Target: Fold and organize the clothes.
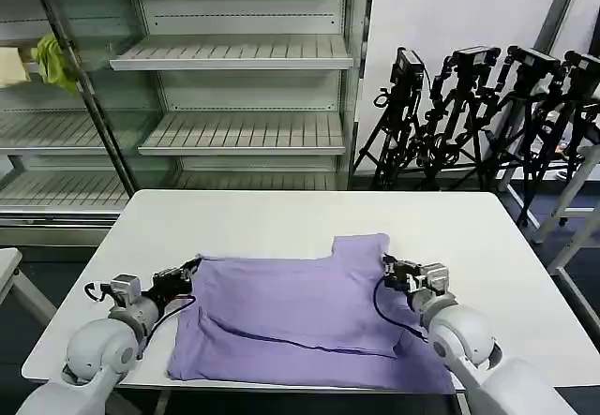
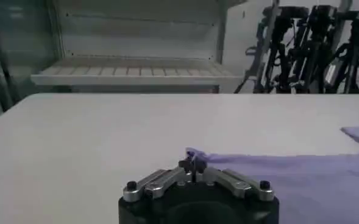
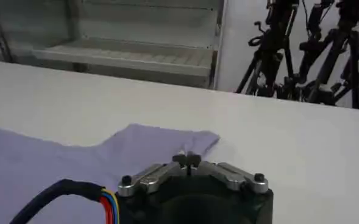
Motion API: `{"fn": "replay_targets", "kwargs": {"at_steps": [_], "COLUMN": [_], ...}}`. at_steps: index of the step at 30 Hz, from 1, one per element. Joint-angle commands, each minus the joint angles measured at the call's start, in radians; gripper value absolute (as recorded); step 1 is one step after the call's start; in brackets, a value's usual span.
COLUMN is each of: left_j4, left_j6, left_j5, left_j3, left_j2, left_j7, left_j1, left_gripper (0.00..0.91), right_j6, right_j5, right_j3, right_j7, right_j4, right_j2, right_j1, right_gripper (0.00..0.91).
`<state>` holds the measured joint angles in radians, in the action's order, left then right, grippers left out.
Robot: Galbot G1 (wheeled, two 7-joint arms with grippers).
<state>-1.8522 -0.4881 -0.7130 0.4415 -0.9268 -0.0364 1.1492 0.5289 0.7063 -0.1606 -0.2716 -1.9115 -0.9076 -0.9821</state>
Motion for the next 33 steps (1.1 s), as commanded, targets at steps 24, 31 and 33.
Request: {"fn": "replay_targets", "kwargs": {"at_steps": [24, 31, 33], "left_j4": [-0.236, -0.263, -0.266], "left_j6": [0.020, 0.028, 0.030], "left_j5": [0.012, 0.020, 0.022], "left_j3": [0.135, 0.150, 0.154], "left_j2": [-0.011, -0.018, -0.018], "left_j7": [0.007, 0.007, 0.007], "left_j1": [0.229, 0.268, 0.274], "left_gripper": [0.000, 0.000, 0.010], "right_j6": [-0.019, -0.027, -0.030], "right_j5": [-0.033, -0.061, -0.070], "right_j3": [-0.209, -0.204, -0.201], "right_j7": [0.026, 0.034, 0.037], "right_j4": [-0.253, -0.264, -0.263], "right_j2": [0.075, 0.070, 0.069], "right_j1": [-0.289, -0.311, -0.311], "right_gripper": [0.000, 0.000, 0.000]}}
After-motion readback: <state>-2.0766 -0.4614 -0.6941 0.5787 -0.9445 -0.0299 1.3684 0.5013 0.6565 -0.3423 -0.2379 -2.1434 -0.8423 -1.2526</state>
